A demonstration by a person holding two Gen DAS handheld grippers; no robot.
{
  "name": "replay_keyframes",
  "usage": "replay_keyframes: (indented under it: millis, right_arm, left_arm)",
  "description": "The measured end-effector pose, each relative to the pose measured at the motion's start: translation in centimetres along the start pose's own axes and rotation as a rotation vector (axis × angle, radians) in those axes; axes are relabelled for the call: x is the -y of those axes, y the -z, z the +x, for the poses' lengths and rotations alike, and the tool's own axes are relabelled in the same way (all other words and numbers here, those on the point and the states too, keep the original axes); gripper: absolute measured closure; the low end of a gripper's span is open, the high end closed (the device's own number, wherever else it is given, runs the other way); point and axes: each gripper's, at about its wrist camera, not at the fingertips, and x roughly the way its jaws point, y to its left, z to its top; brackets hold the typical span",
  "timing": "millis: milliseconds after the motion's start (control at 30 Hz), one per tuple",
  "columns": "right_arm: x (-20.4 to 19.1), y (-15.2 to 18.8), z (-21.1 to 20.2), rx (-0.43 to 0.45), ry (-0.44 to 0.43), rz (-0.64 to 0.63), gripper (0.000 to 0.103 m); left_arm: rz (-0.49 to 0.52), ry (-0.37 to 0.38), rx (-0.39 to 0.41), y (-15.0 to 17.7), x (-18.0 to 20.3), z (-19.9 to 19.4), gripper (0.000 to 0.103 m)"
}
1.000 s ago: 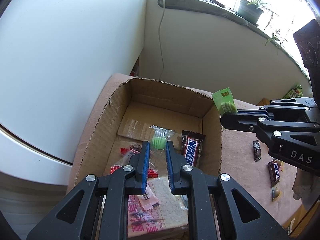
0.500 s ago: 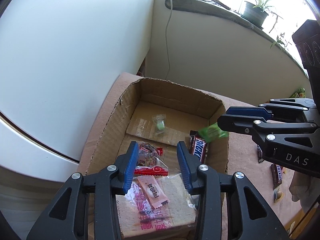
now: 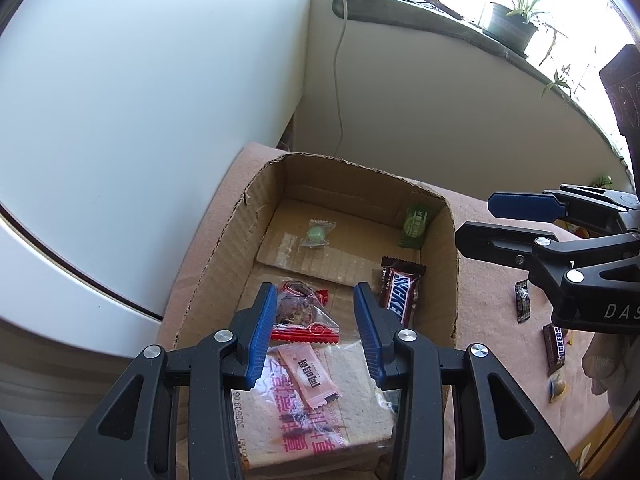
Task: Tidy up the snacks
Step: 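Carry both green candies into the box and open both grippers, then move both tools back over the black candy and Snickers bar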
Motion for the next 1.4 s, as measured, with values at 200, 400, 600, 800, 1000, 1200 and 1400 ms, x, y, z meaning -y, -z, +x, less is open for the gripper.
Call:
replay_keyframes:
  millis: [200,400,600,800,1000,1200,1400]
  right_arm:
    - [0.9,0.9,-1.4,0.009,0.015,0.020,0.041]
    - [2.2,2.6,-3.0,0.018,0.051,0.031,0.041]
    - [4.2,5.4,-5.0,0.050,0.085,0.076,0.041]
    - [7.2,8.3,-7.1,0.083,0.134,0.162,0.041]
    - [10.7,12.4,-8.6,0.013,0.199,0.235,0.041]
    - [13.8,17.5,-10.3,-0.018,0.256,0.347,0.041]
    - [14.9,21.7,-11.1,-0.031,0.247,0.420,0.041]
  left_arm:
    - [0.009,0.007,0.007,0.1,0.6,-0.5,0.064]
    - [0.023,0.025,0.011,0.2,1.6,-1.0,0.064]
    - [0.040,0.036,0.019,0.4,2.8,-1.3,0.064]
    - [0.066,0.055,0.019,1.0,4.4,-1.7,0.064]
    - [0.078,0.080,0.010,1.6,6.1,-1.9,0.063]
    - [0.098,0.117,-0.010,2.4,8.1,-1.5,0.063]
    - [0.131,0.153,-0.044,3.1,10.7,-0.6,0.063]
